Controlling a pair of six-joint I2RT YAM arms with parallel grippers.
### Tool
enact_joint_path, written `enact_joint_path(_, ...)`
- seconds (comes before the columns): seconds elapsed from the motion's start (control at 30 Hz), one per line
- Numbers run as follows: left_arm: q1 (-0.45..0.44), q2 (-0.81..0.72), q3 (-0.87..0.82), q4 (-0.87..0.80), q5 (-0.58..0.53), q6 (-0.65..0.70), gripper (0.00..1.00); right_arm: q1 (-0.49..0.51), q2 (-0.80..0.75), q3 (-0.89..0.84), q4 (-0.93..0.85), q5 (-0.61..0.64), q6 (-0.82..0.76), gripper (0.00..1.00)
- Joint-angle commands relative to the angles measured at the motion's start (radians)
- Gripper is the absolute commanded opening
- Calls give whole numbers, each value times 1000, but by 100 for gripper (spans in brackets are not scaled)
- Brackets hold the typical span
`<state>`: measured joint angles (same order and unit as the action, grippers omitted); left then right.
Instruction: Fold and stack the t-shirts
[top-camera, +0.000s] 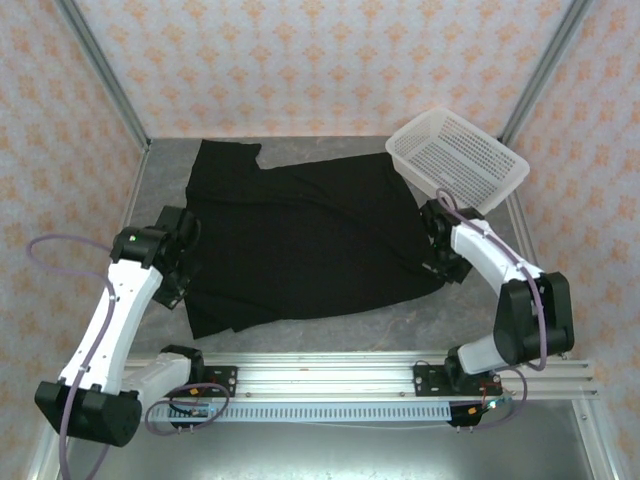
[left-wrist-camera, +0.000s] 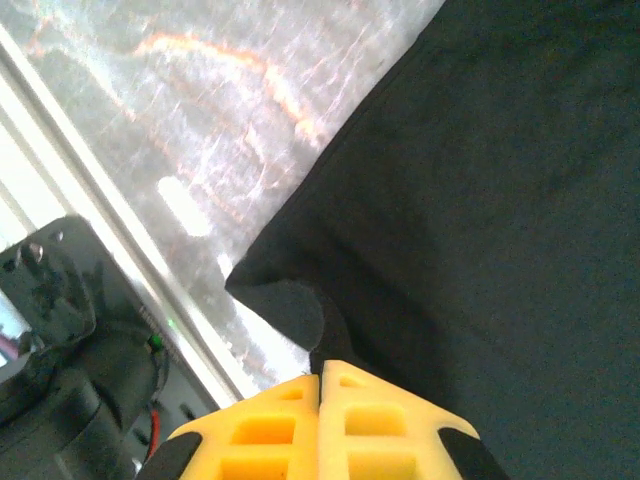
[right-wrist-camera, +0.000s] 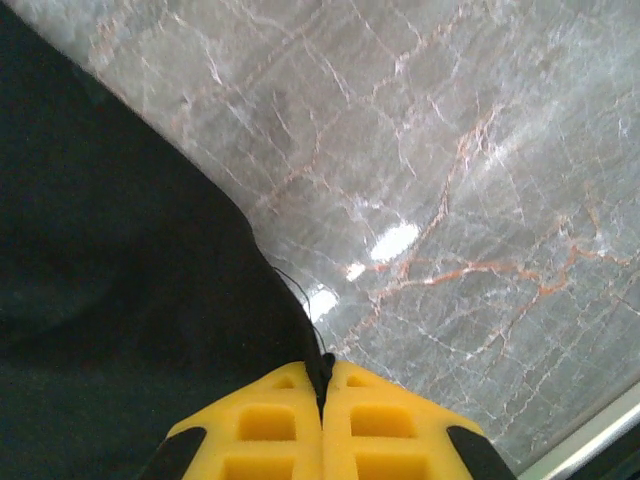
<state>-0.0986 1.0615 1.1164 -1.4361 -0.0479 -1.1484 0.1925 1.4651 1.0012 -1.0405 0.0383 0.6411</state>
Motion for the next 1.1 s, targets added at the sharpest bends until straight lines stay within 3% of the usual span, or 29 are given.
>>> enact_joint_path(0.0, -6, 44, 33, 52, -114, 39, 0, -18, 47, 53, -26, 1, 21, 0)
enact_joint_path(0.23, 8, 137, 102, 107, -220, 85, 0, -20, 137, 156, -32, -43, 42, 0)
enact_joint_path(0.5, 70, 221, 169, 174, -275, 188, 0, -19, 244, 260, -37, 0, 35, 0)
enact_joint_path(1.07, 144, 395, 228, 337, -301, 356, 0, -19, 408, 454, -32, 40, -15, 0)
